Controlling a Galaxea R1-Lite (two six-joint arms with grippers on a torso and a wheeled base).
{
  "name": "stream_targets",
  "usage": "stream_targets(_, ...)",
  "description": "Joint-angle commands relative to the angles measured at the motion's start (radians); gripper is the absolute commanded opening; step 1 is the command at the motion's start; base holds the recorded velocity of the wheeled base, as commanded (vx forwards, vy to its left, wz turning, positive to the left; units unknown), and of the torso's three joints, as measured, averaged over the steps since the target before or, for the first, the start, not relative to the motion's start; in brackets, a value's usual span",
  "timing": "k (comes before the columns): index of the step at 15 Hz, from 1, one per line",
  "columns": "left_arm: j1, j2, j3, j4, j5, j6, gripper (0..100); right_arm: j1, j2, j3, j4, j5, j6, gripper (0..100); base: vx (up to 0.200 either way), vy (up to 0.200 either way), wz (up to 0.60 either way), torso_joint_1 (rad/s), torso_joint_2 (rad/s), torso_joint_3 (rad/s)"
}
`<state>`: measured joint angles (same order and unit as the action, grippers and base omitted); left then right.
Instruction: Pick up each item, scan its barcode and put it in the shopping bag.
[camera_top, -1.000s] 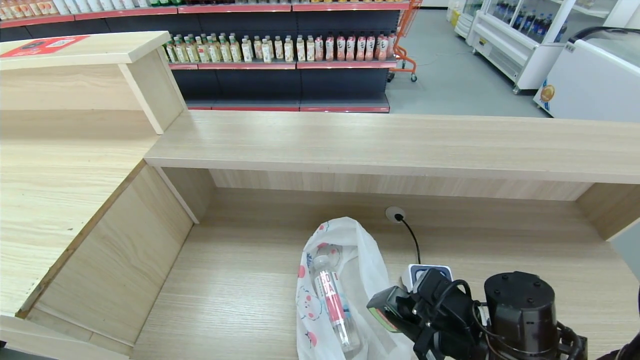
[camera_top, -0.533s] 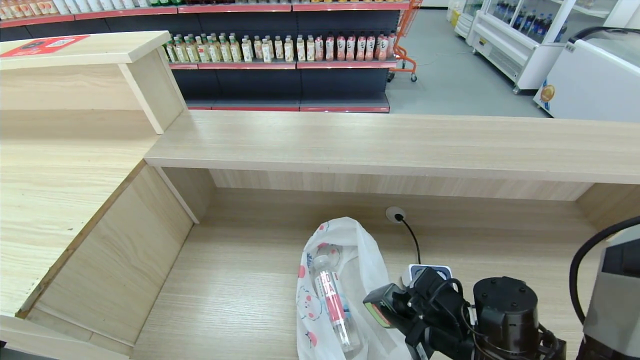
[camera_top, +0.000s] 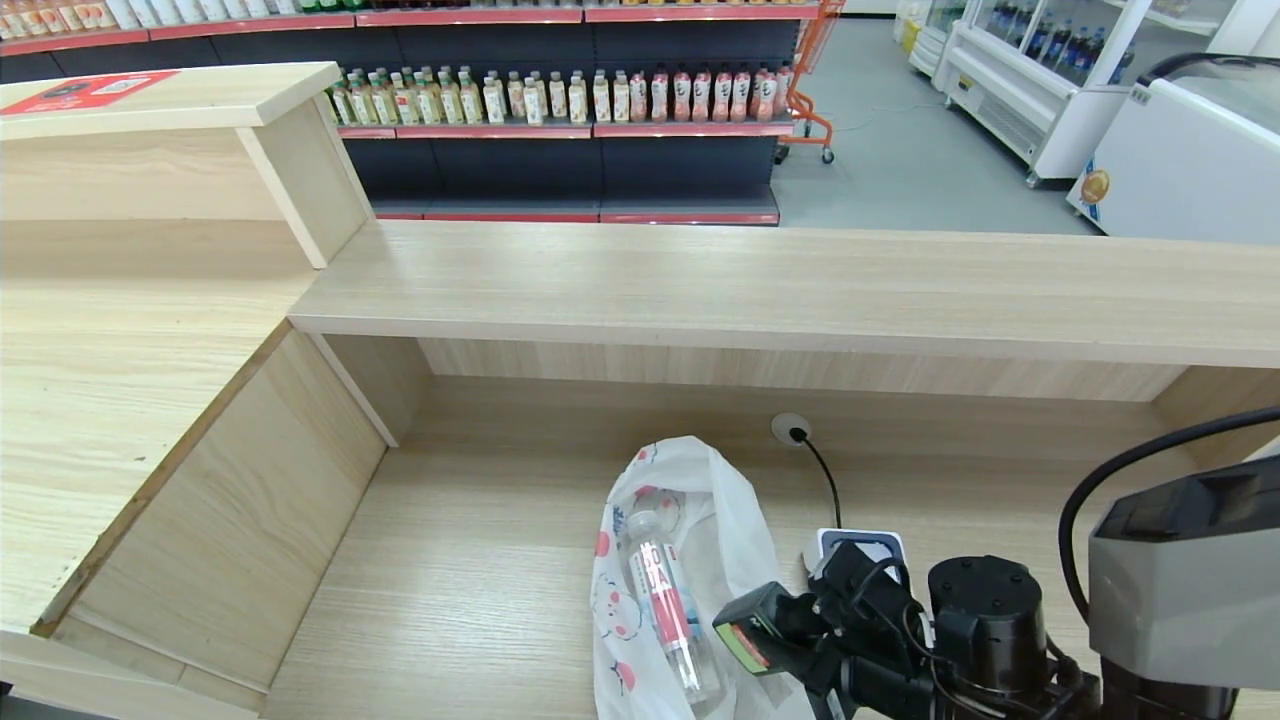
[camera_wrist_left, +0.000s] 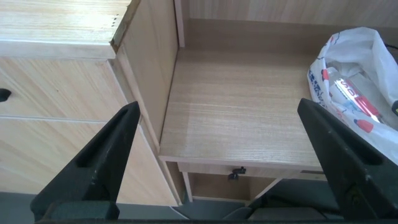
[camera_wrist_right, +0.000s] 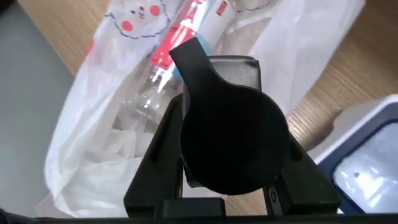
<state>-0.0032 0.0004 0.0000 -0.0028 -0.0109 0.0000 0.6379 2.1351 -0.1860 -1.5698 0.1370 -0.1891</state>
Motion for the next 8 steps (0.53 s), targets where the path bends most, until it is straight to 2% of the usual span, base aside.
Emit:
stream_targets(1,0.0,0.0,0.0,0.0,0.0,0.0,100,-0.003,-0.004,-0.004,-0.001,0.015,0.002,0,0.0,0.0,0.0,0.0,0.0,0.0)
stream_targets(8,0.0,0.001,0.0,0.0,0.0,0.0,100,-0.014,0.035,0.006,-0.001,0.021,0.037,0,0.0,0.0,0.0,0.0,0.0,0.0)
